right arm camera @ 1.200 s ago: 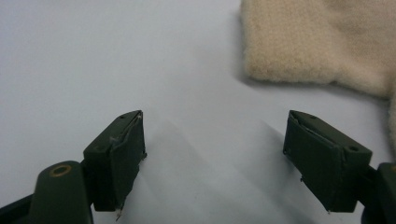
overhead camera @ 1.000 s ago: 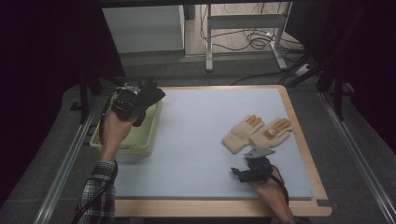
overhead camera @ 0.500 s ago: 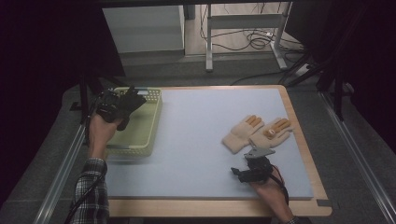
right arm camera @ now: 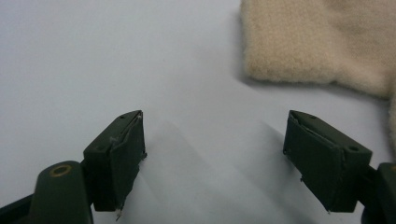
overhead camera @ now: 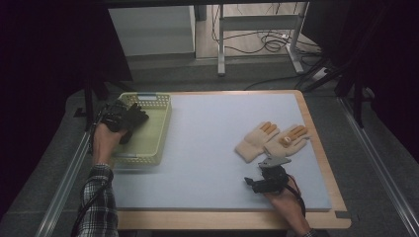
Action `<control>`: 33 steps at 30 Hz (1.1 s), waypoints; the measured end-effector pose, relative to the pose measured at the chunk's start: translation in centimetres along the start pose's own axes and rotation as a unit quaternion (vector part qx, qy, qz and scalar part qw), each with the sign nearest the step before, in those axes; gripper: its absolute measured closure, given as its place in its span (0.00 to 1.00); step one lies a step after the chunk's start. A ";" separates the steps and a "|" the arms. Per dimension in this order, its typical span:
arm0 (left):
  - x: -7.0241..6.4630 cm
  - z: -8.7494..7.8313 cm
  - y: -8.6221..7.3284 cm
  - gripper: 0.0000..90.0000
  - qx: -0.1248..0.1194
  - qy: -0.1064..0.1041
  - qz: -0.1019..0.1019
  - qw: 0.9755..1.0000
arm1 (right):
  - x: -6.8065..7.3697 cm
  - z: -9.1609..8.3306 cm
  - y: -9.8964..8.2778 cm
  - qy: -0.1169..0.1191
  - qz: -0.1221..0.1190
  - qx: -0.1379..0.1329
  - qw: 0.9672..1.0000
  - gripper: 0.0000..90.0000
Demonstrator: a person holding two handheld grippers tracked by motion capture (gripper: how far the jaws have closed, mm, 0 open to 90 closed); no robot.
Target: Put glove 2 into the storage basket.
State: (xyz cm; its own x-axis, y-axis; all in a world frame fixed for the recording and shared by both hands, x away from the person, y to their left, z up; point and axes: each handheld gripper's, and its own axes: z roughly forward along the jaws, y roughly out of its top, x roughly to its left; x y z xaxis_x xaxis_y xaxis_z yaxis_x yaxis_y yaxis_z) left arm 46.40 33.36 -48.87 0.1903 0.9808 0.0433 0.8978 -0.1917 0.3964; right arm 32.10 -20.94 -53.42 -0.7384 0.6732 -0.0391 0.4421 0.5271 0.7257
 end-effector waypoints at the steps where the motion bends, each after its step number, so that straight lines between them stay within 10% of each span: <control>1: -0.1 0.2 0.0 0.59 0.007 0.004 0.001 1.000 | 0.0 0.0 0.0 0.000 0.000 0.000 1.000 0.23; 5: -0.2 1.0 -0.1 0.40 0.026 0.028 0.008 0.999 | 0.0 0.0 0.0 0.000 0.000 0.000 1.000 0.23; 13: -0.2 -0.2 -0.4 0.12 0.017 -0.004 0.008 1.000 | 0.0 0.0 0.0 0.000 0.000 0.000 1.000 0.23; 19: 0.4 -1.5 -1.2 0.06 -0.011 -0.049 0.004 0.999 | 0.0 0.0 0.0 0.000 0.000 0.000 1.000 0.23; 33: -0.4 -3.0 -3.2 0.03 -0.088 -0.078 0.015 0.993 | 0.0 0.0 0.0 0.000 0.000 0.000 1.000 0.23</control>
State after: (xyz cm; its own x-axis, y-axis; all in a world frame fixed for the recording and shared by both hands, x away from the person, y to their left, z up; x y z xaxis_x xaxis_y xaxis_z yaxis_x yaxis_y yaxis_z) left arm 42.25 33.69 -47.36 0.2875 0.9545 -0.0792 0.8104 -0.1983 0.5514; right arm 32.09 -20.94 -53.42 -0.7383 0.6733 -0.0401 0.4419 0.5277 0.7254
